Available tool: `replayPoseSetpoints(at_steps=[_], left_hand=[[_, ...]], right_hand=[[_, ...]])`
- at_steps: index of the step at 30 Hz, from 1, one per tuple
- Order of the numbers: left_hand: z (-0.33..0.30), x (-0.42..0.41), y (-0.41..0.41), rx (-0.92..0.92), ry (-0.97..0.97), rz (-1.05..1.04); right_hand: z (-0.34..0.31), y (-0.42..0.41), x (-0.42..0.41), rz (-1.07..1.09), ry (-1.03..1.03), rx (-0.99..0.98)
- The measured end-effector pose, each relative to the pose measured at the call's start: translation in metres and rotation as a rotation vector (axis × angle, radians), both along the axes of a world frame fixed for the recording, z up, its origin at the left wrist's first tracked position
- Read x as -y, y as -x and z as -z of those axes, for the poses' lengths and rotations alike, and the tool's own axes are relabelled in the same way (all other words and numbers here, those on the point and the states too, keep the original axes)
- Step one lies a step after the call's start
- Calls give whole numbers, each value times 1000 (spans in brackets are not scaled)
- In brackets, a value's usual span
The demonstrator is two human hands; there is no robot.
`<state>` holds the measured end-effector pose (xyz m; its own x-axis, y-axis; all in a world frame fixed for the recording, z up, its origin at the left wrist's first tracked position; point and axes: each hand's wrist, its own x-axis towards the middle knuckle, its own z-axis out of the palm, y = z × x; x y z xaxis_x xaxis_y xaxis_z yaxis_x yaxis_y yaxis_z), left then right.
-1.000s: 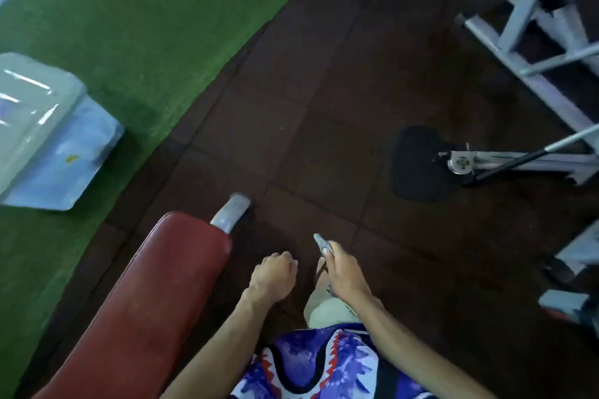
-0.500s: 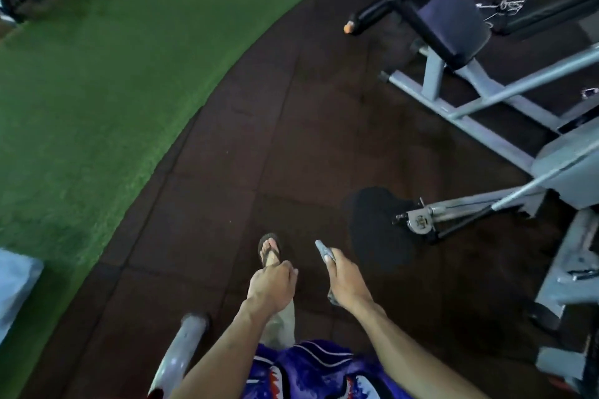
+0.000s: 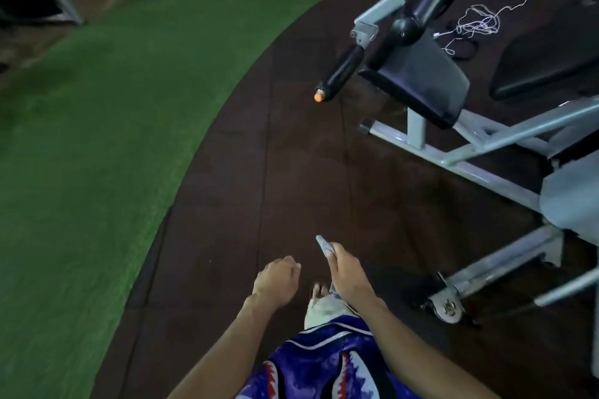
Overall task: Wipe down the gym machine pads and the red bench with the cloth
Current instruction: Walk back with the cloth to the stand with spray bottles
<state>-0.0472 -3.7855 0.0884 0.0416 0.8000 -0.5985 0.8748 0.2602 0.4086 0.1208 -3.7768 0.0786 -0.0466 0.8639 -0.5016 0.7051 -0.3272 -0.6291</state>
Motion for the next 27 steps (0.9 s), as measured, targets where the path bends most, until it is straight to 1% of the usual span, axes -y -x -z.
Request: replayPoseSetpoints(at_steps=[5, 10, 16, 21, 23, 27], left_hand=[[11, -167, 10, 25, -25, -22], [10, -322, 24, 51, 14, -101], [9, -519, 62, 66, -5, -160], [15, -702, 113, 66, -7, -118], [9, -775, 136, 67, 1, -104], [-10, -910, 172, 42, -16, -50]], right_hand=[[14, 13, -171, -1, 1, 19], [6, 25, -344, -48, 7, 47], [10, 66, -540, -64, 12, 25], [17, 115, -707, -26, 5, 11], [13, 135, -770, 15, 26, -15], [-1, 168, -895, 29, 11, -14]])
